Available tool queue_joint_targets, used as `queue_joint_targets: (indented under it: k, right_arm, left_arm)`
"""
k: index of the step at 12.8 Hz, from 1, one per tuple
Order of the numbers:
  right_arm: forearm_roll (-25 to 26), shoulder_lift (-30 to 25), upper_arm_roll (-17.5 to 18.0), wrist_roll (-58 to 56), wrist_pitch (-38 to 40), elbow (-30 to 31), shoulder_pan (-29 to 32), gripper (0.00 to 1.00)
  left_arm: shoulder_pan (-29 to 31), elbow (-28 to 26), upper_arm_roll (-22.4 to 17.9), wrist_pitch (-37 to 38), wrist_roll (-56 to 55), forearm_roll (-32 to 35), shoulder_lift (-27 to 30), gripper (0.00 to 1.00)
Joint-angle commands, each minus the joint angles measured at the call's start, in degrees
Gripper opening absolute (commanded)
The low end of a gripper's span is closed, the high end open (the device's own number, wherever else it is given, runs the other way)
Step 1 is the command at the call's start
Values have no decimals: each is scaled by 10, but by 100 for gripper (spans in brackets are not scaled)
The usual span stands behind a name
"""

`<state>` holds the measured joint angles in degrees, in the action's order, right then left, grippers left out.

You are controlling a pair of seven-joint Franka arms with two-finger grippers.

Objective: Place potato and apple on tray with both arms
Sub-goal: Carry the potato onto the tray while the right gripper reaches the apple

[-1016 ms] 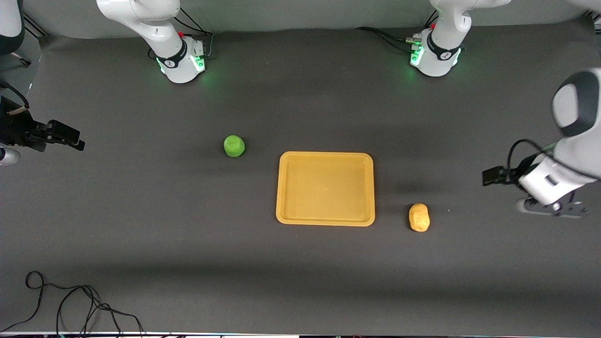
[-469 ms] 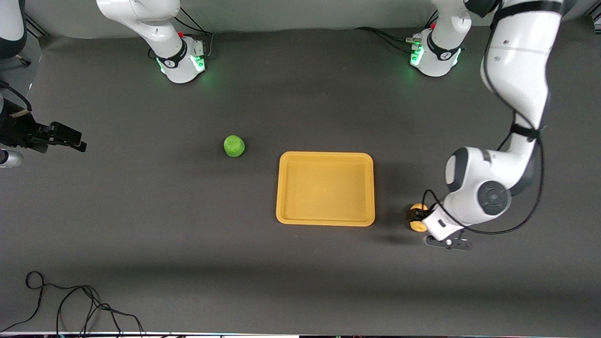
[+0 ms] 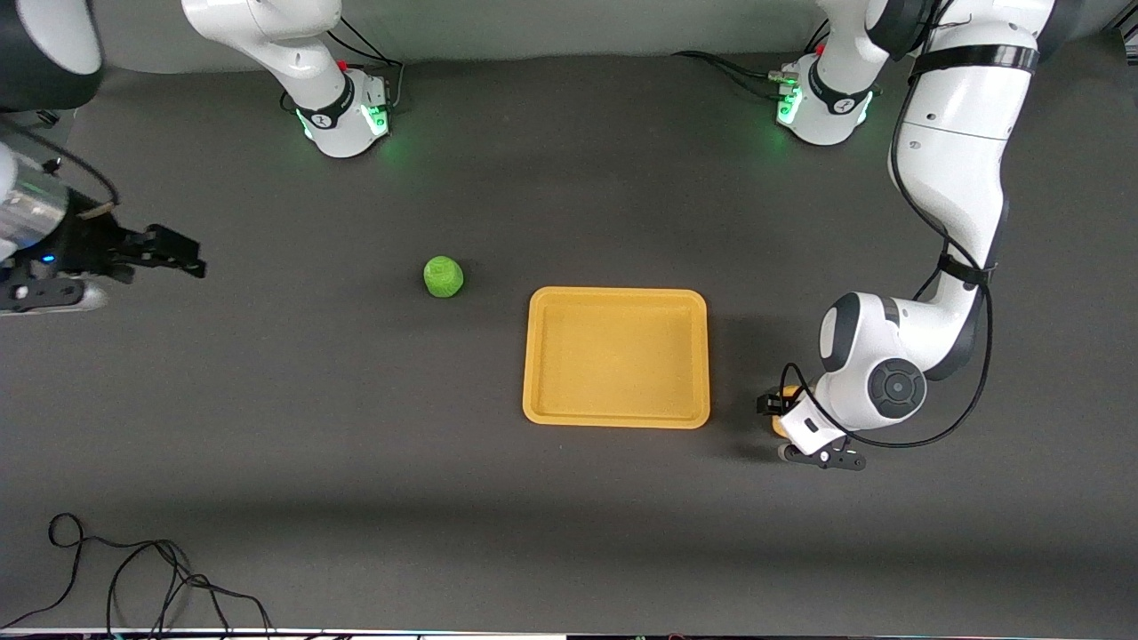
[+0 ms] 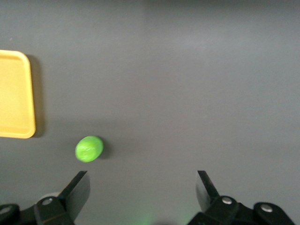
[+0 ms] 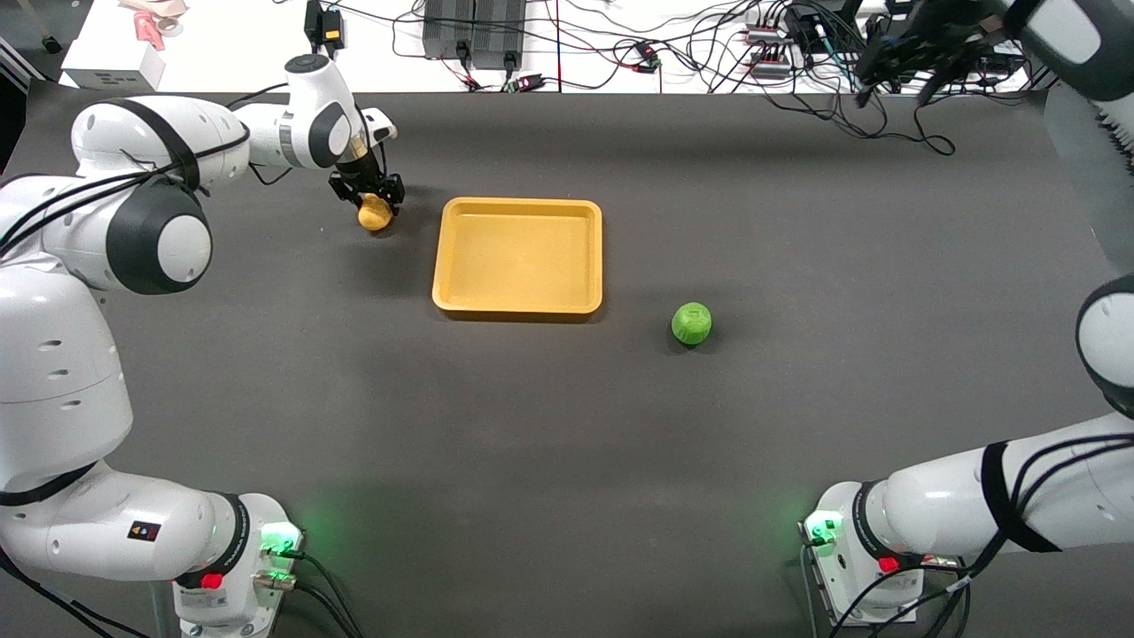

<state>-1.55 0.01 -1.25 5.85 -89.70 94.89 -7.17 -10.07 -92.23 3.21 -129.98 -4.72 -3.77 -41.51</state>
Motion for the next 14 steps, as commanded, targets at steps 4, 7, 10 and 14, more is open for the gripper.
queue_joint_targets:
  k: [4,7,10,14]
  right_arm:
    - [-6,-76,-5,284,-73,127,-221,100]
    - [-6,-155,-5,297,-111,233,-250,100]
    - [-5,-236,-5,286,-153,341,-254,100]
    - [2,-224,-5,283,-243,410,-254,100]
  left_arm:
    - [-75,104,-5,106,-176,-5,16,30]
    - [-144,106,-4,116,-264,-4,15,31]
    - [-189,76,-3,112,-292,-4,7,43]
    - [-188,65,-5,111,-293,2,1,68]
